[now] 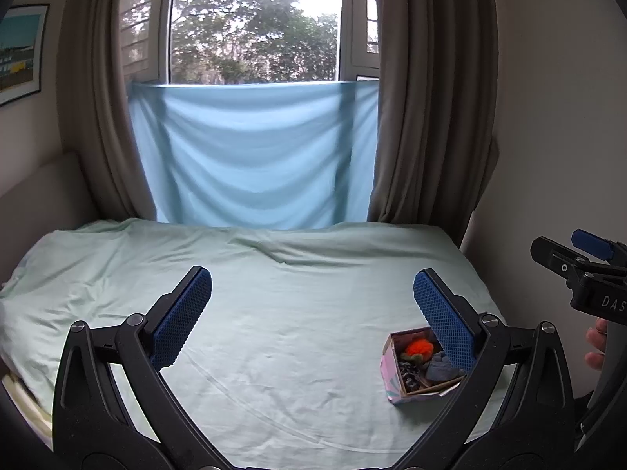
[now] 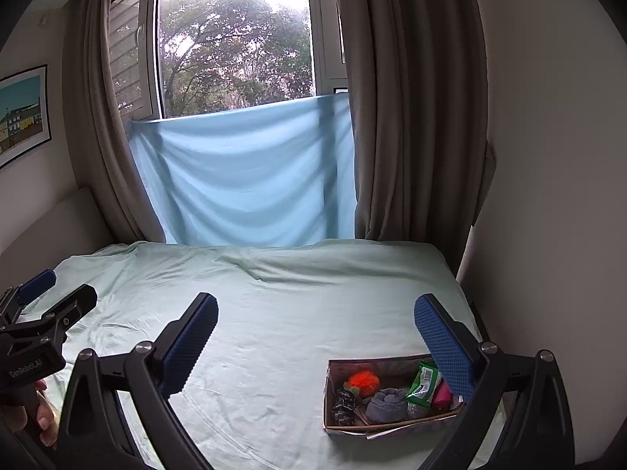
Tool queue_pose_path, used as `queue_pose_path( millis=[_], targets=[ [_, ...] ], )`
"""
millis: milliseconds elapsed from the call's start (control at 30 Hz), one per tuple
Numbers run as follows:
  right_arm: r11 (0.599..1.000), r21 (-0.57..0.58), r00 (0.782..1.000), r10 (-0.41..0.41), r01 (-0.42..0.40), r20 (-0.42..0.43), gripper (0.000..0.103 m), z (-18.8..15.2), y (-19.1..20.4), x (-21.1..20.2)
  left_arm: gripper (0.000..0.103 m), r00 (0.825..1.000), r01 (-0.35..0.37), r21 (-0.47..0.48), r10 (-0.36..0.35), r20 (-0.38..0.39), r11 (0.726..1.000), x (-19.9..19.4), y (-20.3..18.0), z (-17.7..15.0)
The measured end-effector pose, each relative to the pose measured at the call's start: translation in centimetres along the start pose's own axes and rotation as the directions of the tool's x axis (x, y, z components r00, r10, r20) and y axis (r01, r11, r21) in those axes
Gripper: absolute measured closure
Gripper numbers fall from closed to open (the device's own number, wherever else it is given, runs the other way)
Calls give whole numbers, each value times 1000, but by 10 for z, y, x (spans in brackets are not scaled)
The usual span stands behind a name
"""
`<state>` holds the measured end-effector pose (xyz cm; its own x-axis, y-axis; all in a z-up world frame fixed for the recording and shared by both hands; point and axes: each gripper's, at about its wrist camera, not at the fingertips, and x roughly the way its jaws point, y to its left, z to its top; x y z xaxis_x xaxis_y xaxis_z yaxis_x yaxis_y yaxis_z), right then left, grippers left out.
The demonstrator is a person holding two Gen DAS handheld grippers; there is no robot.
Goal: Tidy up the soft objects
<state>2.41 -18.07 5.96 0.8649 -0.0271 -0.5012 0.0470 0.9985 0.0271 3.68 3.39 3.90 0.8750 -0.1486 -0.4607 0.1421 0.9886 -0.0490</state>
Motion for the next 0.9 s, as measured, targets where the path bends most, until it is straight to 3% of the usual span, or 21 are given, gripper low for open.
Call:
queue_pose_path(
  millis=[900],
  targets=[
    [1000,-2,1000,1,-1,-2,3,4,-2,3,0,1000,-7,0,7,-14,1000,6,-2,1]
  ],
)
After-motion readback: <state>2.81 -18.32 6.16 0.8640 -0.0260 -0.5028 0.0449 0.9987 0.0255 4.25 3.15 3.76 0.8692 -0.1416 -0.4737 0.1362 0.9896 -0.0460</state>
